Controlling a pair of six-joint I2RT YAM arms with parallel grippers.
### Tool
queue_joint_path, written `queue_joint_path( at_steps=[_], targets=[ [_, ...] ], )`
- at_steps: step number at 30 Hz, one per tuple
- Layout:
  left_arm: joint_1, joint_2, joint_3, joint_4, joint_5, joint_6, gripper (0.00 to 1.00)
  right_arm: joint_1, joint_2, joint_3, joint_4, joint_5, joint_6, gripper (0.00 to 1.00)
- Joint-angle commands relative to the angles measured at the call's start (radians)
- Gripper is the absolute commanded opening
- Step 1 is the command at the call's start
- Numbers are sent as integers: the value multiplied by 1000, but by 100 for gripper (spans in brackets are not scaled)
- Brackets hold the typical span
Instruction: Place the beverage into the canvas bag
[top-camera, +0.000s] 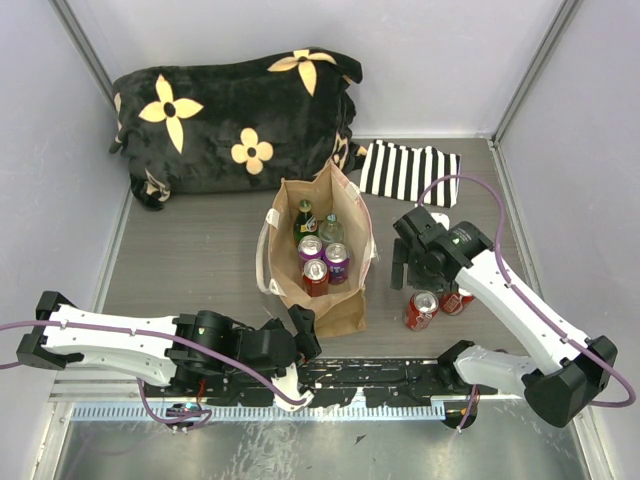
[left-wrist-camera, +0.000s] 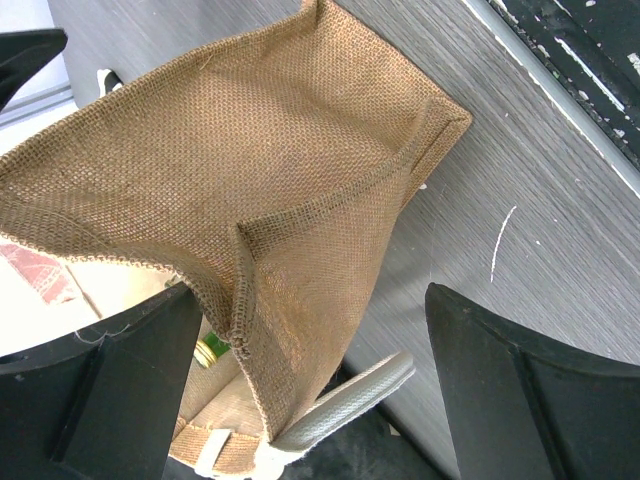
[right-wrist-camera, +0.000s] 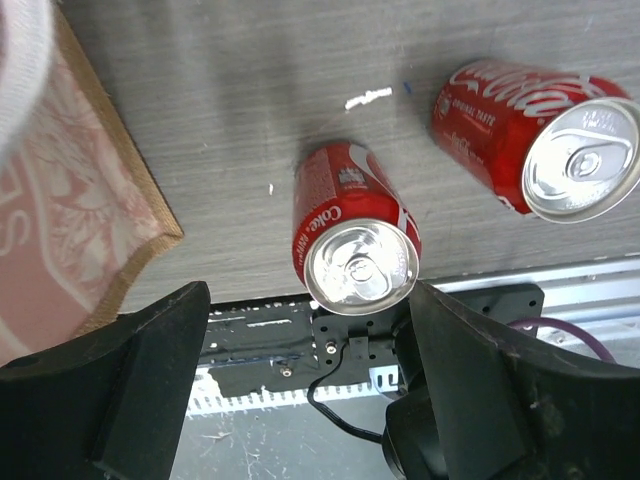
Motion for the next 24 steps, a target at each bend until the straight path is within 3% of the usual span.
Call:
queue_joint_path(
  at_steps=[1,24],
  targets=[
    [-4,5,-22,2,30,11,98,-16,-34,-49,23,-25,40,88],
    [-4,-10,-38,-1,25,3,98,-118,-9,-250,120,-116,1,88]
  ],
)
